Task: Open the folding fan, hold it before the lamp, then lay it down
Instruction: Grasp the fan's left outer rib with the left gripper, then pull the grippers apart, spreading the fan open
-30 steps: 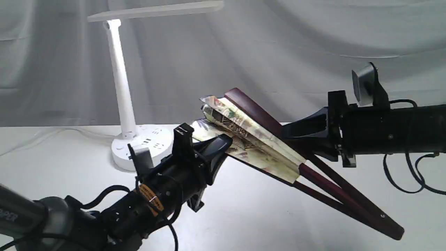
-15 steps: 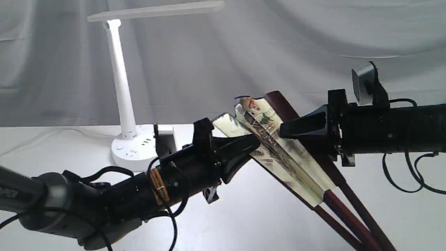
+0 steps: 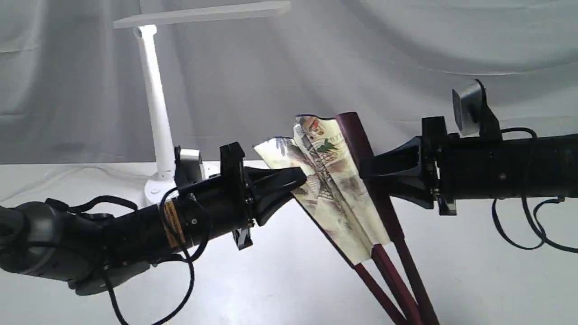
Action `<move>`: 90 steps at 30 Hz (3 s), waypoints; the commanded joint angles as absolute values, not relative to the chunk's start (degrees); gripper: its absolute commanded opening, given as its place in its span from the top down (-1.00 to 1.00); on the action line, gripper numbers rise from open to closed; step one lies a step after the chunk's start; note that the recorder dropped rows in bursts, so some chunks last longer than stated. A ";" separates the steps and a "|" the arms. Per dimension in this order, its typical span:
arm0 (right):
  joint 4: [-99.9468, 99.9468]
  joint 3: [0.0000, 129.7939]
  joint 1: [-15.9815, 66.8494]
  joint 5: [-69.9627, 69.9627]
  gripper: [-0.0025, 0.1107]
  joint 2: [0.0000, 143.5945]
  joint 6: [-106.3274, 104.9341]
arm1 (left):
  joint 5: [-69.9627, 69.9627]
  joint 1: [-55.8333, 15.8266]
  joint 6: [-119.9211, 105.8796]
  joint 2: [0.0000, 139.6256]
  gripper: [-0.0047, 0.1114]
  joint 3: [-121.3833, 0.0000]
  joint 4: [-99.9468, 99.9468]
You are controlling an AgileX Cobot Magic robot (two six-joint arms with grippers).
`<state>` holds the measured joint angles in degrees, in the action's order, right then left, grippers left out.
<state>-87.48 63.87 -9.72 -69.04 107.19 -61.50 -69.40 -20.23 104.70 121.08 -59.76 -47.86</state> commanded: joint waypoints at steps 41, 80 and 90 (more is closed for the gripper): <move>-97.90 63.87 -8.55 -69.96 0.47 115.55 -71.74 | -69.96 -16.47 105.99 120.89 0.92 -62.99 -53.67; -99.53 63.87 -6.35 -69.96 0.96 115.55 -75.20 | -68.92 -16.47 104.44 120.89 0.92 -62.99 -54.80; -99.95 63.87 -7.19 -69.96 0.96 115.55 -75.20 | -69.06 -16.47 101.34 120.89 0.92 -62.99 -50.06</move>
<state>-101.06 63.87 -6.46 -70.29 115.67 -73.83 -67.37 -16.55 101.80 121.16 -62.36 -54.21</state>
